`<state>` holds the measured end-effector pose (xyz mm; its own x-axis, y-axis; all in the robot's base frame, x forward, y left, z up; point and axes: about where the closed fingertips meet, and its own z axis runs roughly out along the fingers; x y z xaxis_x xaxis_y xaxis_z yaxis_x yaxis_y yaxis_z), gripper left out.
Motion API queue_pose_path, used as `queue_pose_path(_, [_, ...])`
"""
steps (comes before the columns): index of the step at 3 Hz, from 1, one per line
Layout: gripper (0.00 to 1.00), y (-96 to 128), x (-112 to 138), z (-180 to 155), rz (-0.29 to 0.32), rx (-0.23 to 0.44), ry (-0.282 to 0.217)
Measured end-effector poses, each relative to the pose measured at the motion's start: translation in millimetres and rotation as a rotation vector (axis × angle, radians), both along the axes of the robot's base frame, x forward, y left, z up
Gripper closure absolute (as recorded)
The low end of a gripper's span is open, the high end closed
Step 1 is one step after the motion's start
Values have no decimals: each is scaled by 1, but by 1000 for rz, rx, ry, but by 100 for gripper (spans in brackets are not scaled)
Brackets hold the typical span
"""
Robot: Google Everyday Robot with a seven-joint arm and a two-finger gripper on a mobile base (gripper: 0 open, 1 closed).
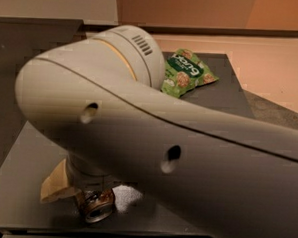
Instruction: Place orange can upright
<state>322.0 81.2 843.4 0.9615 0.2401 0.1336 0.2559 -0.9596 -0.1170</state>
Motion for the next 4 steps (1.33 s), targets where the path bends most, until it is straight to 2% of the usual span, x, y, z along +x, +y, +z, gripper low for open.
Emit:
queue_pose_path(1, [0,2,-3,1,33,-40,-13])
queue_pose_path(2, [18,3,-5,1,62,-79,-29])
queue_pose_path(4, [64,4,-7,6,74,-139,-39])
